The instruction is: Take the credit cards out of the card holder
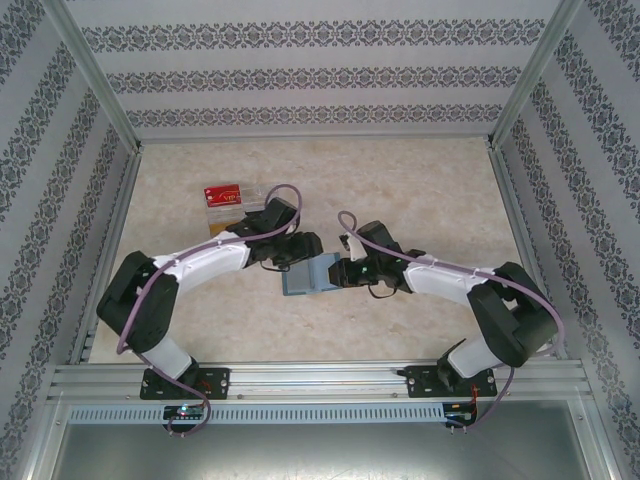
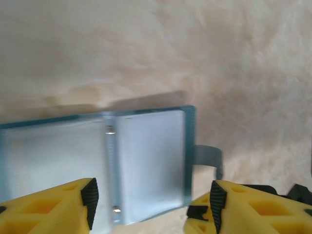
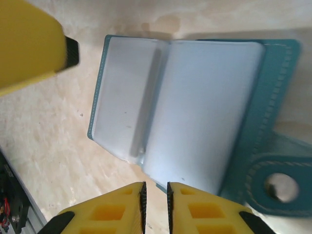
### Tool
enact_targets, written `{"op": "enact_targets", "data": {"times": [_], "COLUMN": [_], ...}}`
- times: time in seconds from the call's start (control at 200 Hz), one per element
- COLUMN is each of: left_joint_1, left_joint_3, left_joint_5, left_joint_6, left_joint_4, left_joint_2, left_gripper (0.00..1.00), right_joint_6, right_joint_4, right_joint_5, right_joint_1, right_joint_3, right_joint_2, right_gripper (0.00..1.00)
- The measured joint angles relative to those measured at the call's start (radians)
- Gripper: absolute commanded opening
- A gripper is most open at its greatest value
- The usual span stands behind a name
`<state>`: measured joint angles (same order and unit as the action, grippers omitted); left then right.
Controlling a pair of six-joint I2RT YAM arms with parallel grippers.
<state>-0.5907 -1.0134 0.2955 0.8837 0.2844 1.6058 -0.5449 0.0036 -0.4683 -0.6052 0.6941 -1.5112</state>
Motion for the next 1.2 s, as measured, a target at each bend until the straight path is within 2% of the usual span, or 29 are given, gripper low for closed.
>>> {"op": "enact_targets", "data": {"times": [0.215,0.57,0.779,0.974,1.109,1.199], "left_joint_1": [0.023,0.023,0.023,0.023,0.023,0.023], "left_joint_3": [0.082,0.085,0.085,0.084,0.084,0.084], "left_joint_5": [-0.050,0.007,0.036,0.010,-0.001,-0.001], "left_joint_6": [0.014,0.015,0.014,0.014,0.008,0.005], "left_joint_4": [0.055,0.042,0.027,0.028,0.027,0.016], "left_joint_2": [-0.043,0.016,0.042,0.041,0.018,-0.006], "left_gripper": [0.72,0.70,0.64,0.63,0.53,0.51], "right_joint_6": [-0.001,-0.001,-0.001,-0.001,-0.001,-0.001], "right_joint_4": [-0.039,-0.101,-0.108,-0.109,-0.114,-0.116], "right_joint_5": [0.030,0.057,0.060,0.060,0.060,0.060], "right_joint_1": [-0.004,-0.003,-0.003,-0.003,-0.003,-0.003], "right_joint_3": [0.042,0.077,0.082,0.084,0.091,0.094], "right_joint_2": [-0.080,-0.129,-0.135,-0.139,-0.143,-0.147], "right_gripper": [0.25,0.26,0.27,0.26,0.26,0.27]}}
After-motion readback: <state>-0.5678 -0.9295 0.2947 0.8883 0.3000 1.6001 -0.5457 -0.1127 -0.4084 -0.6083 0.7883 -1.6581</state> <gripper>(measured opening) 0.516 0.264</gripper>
